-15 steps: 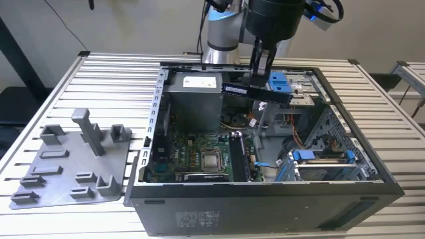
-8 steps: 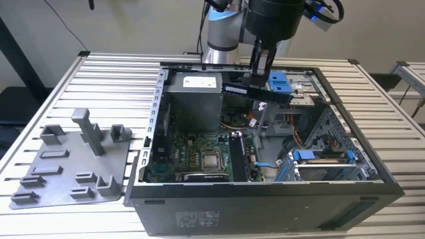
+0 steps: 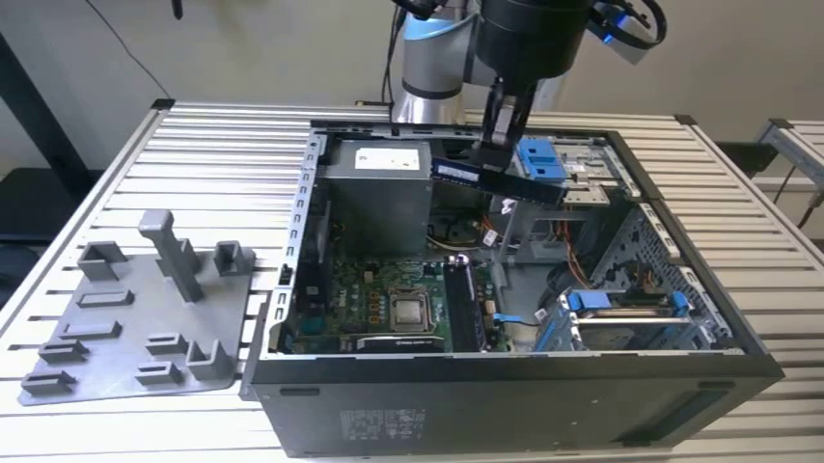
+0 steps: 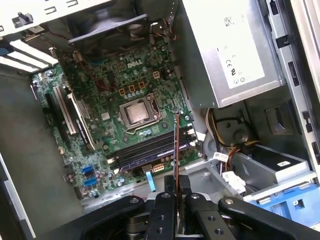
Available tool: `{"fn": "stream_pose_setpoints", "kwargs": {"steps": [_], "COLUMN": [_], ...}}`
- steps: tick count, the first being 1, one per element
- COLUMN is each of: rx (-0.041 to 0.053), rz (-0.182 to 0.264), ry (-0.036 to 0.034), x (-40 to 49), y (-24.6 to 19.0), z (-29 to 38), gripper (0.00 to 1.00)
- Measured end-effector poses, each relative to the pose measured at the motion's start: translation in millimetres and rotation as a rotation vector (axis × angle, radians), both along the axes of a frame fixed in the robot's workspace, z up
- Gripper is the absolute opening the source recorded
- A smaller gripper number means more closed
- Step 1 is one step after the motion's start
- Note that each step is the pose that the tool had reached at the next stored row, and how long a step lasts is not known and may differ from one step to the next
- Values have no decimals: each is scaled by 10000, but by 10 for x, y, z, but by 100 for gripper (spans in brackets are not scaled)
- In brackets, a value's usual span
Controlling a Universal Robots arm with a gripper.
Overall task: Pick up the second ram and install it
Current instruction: 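Insert the second ram into the second slot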
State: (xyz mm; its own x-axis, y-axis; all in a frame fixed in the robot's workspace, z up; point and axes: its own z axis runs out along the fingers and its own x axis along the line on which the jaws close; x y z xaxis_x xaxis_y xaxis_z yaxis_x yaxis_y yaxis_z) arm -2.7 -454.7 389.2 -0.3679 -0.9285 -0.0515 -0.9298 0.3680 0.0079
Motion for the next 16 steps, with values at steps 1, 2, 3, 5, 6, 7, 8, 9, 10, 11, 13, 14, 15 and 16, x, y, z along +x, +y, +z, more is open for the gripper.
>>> {"fn": "stream_pose_setpoints", "kwargs": {"steps": [1,2,3,5,6,7,8,9,10,11,13,14,15,16], "rx": [0,0,-1,-1,-1,-2,-1,-1,-1,-1,0,0,1,0], "rz": [-69,-144,-234,-410,-491,-573,-659,-748,-835,-927,-1100,-1192,-1294,-1400], "ry": [0,0,0,0,0,0,0,0,0,0,0,0,0,0], "x": [-2,-4,-7,-12,-15,-17,-20,-23,-25,-28,-32,-33,-33,-34], "y": [0,0,0,0,0,0,0,0,0,0,0,0,0,0], "z": [0,-1,0,-1,-1,-1,-2,-2,-2,-2,-3,-3,-4,-4], "gripper": [14,14,14,14,14,14,14,14,14,14,14,14,14,14]}}
